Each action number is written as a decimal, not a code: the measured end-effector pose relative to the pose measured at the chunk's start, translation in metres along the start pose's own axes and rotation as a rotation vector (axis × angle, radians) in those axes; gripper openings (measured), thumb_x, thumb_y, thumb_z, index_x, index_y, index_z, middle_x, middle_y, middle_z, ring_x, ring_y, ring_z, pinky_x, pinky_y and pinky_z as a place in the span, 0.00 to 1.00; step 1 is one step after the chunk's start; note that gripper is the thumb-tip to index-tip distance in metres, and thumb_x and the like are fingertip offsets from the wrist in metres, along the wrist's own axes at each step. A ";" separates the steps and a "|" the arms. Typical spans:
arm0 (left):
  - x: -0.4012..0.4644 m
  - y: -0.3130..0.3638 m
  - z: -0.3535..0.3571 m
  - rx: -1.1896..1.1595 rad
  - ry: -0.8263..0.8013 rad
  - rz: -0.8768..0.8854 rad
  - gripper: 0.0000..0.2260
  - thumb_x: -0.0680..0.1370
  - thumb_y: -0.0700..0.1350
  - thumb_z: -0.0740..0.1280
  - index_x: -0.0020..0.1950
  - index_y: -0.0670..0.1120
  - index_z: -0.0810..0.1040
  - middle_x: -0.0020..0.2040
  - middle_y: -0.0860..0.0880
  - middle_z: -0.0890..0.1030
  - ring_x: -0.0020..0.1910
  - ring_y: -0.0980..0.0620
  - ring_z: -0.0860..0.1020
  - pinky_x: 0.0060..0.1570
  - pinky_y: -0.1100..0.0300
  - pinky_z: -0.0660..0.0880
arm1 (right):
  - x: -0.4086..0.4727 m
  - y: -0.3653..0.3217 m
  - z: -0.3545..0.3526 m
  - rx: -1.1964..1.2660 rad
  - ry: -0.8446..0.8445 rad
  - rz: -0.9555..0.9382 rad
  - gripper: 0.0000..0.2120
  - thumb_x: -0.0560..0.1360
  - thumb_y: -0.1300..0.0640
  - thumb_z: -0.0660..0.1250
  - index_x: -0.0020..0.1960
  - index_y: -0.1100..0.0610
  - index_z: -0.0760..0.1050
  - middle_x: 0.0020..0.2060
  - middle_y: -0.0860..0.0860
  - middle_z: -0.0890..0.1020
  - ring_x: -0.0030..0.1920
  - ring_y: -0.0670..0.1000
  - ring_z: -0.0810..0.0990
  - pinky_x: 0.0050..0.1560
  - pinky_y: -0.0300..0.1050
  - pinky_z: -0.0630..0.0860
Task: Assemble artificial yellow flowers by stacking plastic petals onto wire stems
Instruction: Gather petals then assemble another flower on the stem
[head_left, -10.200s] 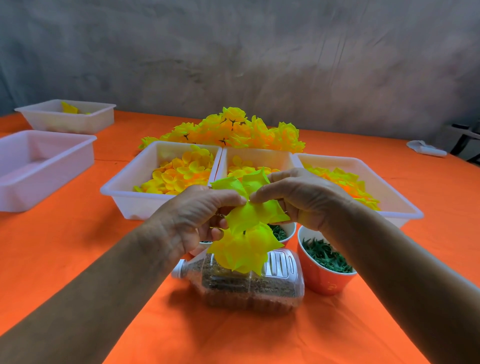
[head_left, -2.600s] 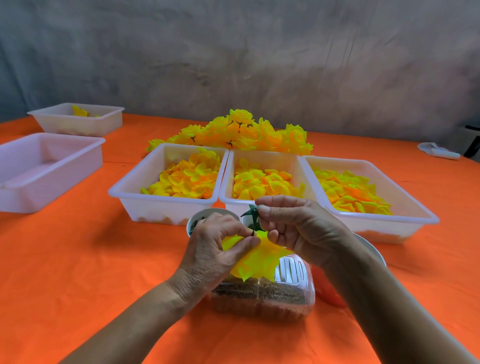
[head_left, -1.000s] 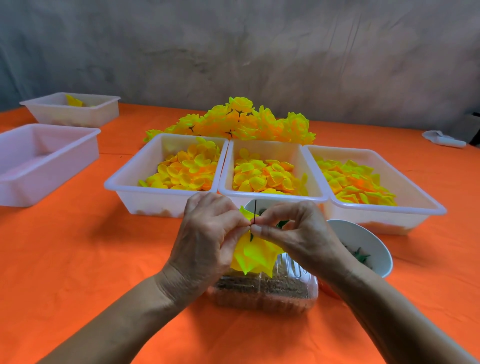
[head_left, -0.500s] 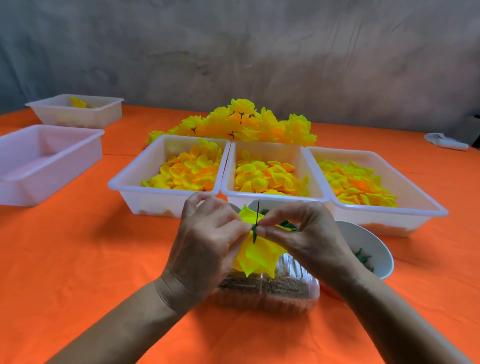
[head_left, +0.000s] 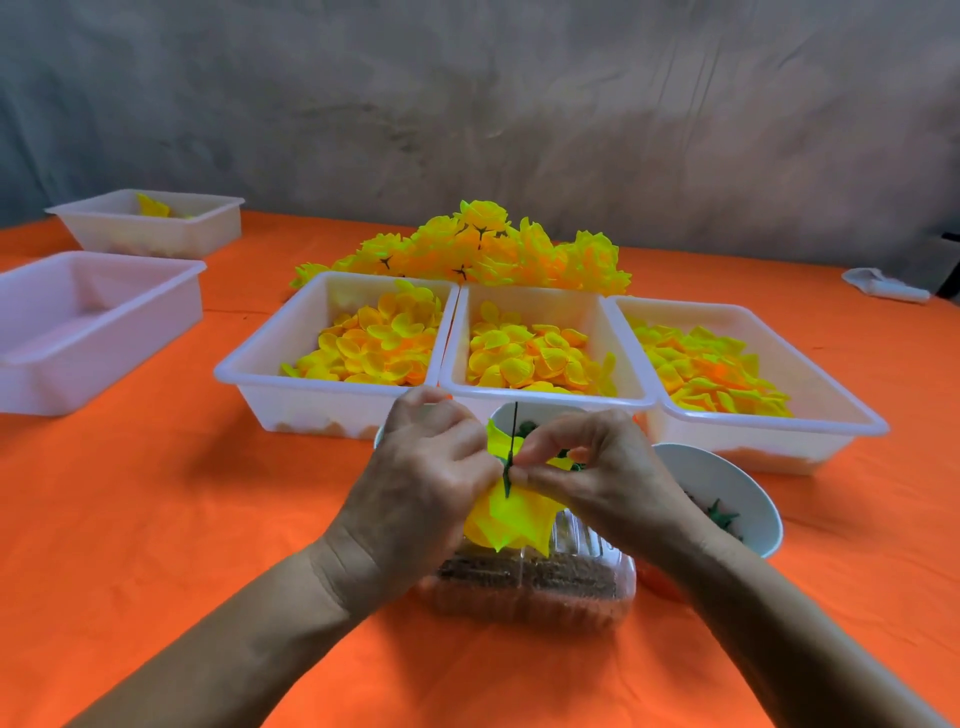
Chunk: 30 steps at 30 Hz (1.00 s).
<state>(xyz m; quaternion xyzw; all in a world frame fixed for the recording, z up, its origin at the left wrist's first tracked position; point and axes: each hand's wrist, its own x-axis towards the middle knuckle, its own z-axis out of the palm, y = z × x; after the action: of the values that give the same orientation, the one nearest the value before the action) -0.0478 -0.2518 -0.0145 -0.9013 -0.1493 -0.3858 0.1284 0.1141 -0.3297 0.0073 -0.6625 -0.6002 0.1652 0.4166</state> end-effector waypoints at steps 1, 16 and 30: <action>0.000 -0.004 -0.002 -0.098 -0.031 -0.053 0.02 0.69 0.39 0.71 0.37 0.44 0.82 0.35 0.50 0.79 0.42 0.48 0.79 0.54 0.48 0.68 | 0.000 0.002 -0.002 0.035 -0.003 0.018 0.08 0.67 0.57 0.76 0.33 0.46 0.81 0.36 0.44 0.84 0.40 0.40 0.79 0.45 0.33 0.71; 0.003 -0.003 0.005 -0.665 -0.023 -0.452 0.04 0.67 0.42 0.75 0.39 0.42 0.85 0.37 0.49 0.80 0.41 0.55 0.77 0.45 0.54 0.74 | -0.001 0.012 0.008 0.102 0.070 -0.126 0.04 0.65 0.59 0.77 0.36 0.52 0.83 0.38 0.47 0.82 0.48 0.50 0.78 0.50 0.50 0.74; 0.001 -0.002 0.008 -0.598 -0.021 -0.412 0.05 0.68 0.45 0.72 0.37 0.44 0.84 0.34 0.49 0.79 0.41 0.58 0.74 0.45 0.55 0.71 | -0.005 0.017 0.010 0.124 0.104 -0.158 0.04 0.65 0.58 0.78 0.38 0.54 0.84 0.39 0.47 0.83 0.50 0.49 0.77 0.50 0.48 0.75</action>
<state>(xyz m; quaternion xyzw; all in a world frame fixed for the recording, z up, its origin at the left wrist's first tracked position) -0.0429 -0.2475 -0.0187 -0.8538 -0.2097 -0.4210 -0.2231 0.1169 -0.3298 -0.0124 -0.5937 -0.6167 0.1340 0.4992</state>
